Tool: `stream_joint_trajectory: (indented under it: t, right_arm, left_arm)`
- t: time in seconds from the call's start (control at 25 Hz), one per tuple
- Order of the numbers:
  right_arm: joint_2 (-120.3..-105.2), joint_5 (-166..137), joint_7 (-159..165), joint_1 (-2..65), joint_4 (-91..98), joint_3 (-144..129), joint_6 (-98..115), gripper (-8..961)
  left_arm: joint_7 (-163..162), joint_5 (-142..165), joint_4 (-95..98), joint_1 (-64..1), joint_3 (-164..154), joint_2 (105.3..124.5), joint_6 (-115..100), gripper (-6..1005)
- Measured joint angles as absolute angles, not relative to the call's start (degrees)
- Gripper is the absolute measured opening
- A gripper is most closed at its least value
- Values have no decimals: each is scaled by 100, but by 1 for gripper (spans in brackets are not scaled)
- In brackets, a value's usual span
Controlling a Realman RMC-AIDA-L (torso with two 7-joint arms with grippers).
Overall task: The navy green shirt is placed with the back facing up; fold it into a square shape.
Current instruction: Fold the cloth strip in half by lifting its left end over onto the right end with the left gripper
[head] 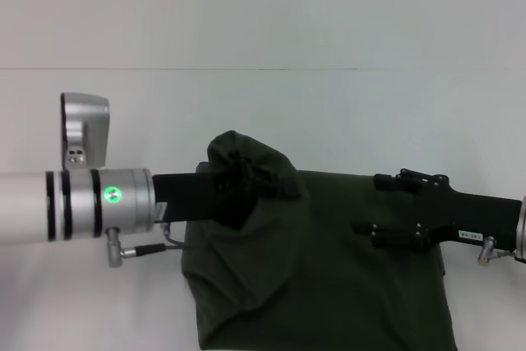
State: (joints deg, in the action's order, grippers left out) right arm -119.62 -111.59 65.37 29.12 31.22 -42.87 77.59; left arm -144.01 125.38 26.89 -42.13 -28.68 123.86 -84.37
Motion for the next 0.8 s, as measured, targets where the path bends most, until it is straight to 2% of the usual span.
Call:
stream_joint_trajectory:
  t: [0.56, 0.76, 0.8]
  right_arm:
    - [-11956, -11138, 6530, 2849, 3130, -4238, 7627, 887]
    - [-11957, -11136, 6526, 2790, 3129, -4128, 7618, 887]
    - [-11958, -11136, 6524, 2775, 3129, -4091, 7615, 887]
  left_arm:
    - [-13442, 11909, 1407, -4228, -2871, 12426, -7781, 70]
    - [-13174, 11854, 1263, -4216, -2827, 12445, -7773, 129]
    - [-13148, 11838, 1253, -4217, -2825, 12445, -7791, 168]
